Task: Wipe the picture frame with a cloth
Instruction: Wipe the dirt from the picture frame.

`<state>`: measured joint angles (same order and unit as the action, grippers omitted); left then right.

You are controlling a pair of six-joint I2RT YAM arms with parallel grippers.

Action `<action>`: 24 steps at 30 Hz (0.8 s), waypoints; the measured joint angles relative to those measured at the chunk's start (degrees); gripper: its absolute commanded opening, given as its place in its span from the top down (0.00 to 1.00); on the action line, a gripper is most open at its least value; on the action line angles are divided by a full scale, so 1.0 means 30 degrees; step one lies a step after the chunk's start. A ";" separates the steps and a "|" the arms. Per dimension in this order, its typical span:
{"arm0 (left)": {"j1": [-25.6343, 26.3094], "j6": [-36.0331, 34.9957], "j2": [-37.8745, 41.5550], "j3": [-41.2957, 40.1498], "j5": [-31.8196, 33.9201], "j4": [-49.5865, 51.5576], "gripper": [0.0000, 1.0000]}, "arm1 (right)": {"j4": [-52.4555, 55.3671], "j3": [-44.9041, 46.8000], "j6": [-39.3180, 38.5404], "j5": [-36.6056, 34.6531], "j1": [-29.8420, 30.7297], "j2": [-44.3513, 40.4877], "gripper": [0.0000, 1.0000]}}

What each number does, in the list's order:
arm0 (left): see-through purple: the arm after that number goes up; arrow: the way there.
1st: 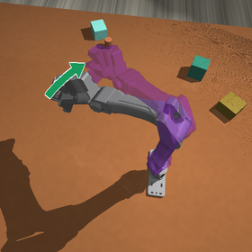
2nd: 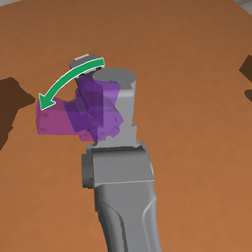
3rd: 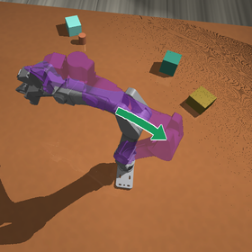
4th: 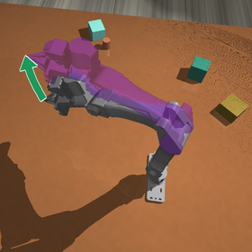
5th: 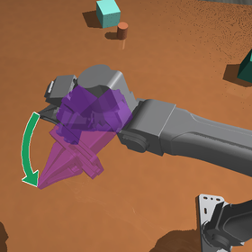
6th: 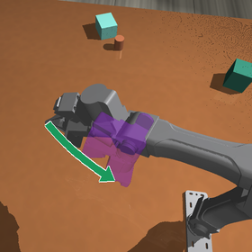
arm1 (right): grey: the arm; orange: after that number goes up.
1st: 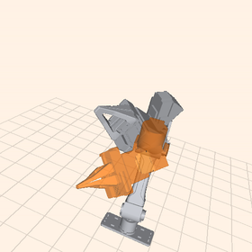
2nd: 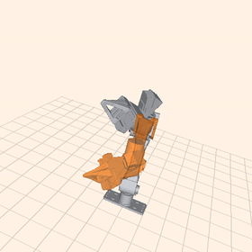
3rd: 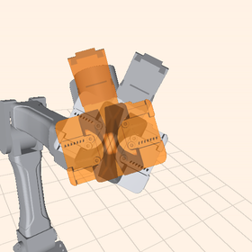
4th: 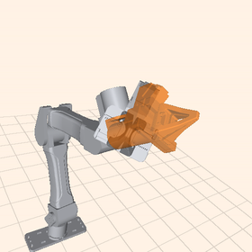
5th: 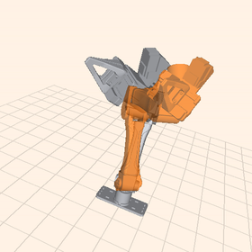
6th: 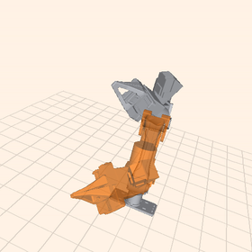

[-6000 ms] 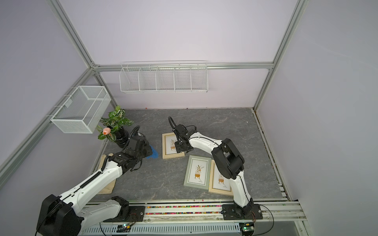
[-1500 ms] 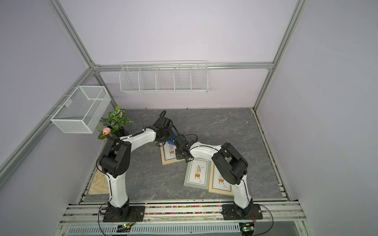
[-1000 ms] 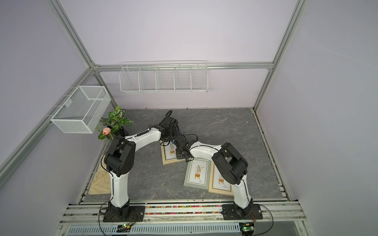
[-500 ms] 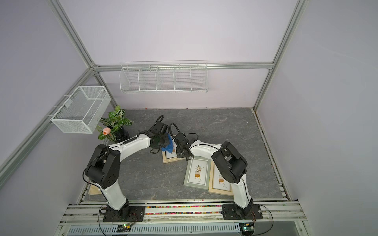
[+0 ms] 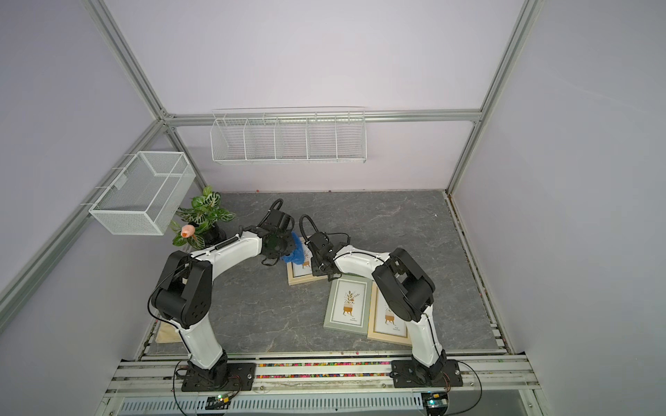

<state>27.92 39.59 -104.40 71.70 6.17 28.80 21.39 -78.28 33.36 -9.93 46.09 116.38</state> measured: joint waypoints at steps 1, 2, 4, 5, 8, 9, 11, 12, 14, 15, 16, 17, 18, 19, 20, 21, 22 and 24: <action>0.0219 0.0007 0.0102 -0.0233 0.0007 -0.0095 1.00 | 0.0036 -0.0087 0.0000 -0.0015 -0.0044 0.0051 0.93; 0.0510 0.0073 0.0255 -0.0576 0.0029 -0.0168 1.00 | 0.0058 -0.0160 -0.0007 -0.0029 -0.0087 0.0109 0.93; 0.1348 0.0270 0.0882 -0.1851 -0.0058 -0.0408 1.00 | 0.0073 -0.0328 -0.0036 -0.0051 -0.0175 0.0233 0.93; 0.1712 0.0415 0.1260 -0.2514 -0.0080 -0.0495 1.00 | 0.0080 -0.0372 -0.0058 -0.0044 -0.0204 0.0262 0.93; 0.2557 0.0925 0.2623 -0.4211 -0.0153 -0.0699 1.00 | 0.0146 -0.0430 -0.0109 -0.0044 -0.0211 0.0291 0.93; 0.2572 0.1027 0.2943 -0.4422 -0.0138 -0.0634 1.00 | 0.0146 -0.0430 -0.0117 -0.0044 -0.0211 0.0291 0.93; 0.2317 0.1064 0.3118 -0.4408 -0.0175 -0.0568 1.00 | 0.0153 -0.0444 -0.0117 -0.0044 -0.0211 0.0299 0.93; 0.2069 0.1056 0.3038 -0.4291 -0.0277 -0.0539 1.00 | 0.0138 -0.0452 -0.0109 -0.0051 -0.0211 0.0306 0.93; 0.1486 0.0882 0.2616 -0.3789 -0.0393 -0.0430 1.00 | 0.0146 -0.0466 -0.0109 -0.0044 -0.0226 0.0313 0.93; 0.1188 0.0758 0.2273 -0.3381 -0.0379 -0.0372 1.00 | 0.0146 -0.0466 -0.0109 -0.0044 -0.0226 0.0313 0.93; 0.0947 0.0619 0.1880 -0.2871 -0.0350 -0.0291 1.00 | 0.0146 -0.0466 -0.0109 -0.0044 -0.0226 0.0313 0.93; 0.0750 0.0546 0.1515 -0.2390 -0.0270 -0.0270 1.00 | 0.0146 -0.0466 -0.0109 -0.0051 -0.0226 0.0313 0.93; 0.0641 0.0474 0.1260 -0.2069 -0.0189 -0.0313 1.00 | 0.0146 -0.0466 -0.0109 -0.0051 -0.0226 0.0313 0.93; 0.0597 0.0408 0.1107 -0.1909 -0.0131 -0.0415 1.00 | 0.0146 -0.0466 -0.0109 -0.0058 -0.0226 0.0313 0.93; 0.0627 0.0379 0.1086 -0.1909 -0.0058 -0.0401 1.00 | 0.0146 -0.0466 -0.0109 -0.0051 -0.0226 0.0306 0.93; 0.0765 0.0364 0.1122 -0.1960 0.0036 -0.0335 1.00 | 0.0146 -0.0466 -0.0109 -0.0066 -0.0226 0.0306 0.93; 0.1005 0.0372 0.1209 -0.2106 0.0182 -0.0350 1.00 | 0.0146 -0.0466 -0.0109 -0.0058 -0.0226 0.0306 0.93; 0.1654 0.0517 0.1668 -0.2790 0.0306 -0.0495 1.00 | 0.0146 -0.0466 -0.0109 -0.0058 -0.0226 0.0313 0.93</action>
<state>32.88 41.15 -99.39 63.33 7.09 27.31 21.82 -79.68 33.04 -10.11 45.41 117.32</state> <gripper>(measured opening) 0.119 0.260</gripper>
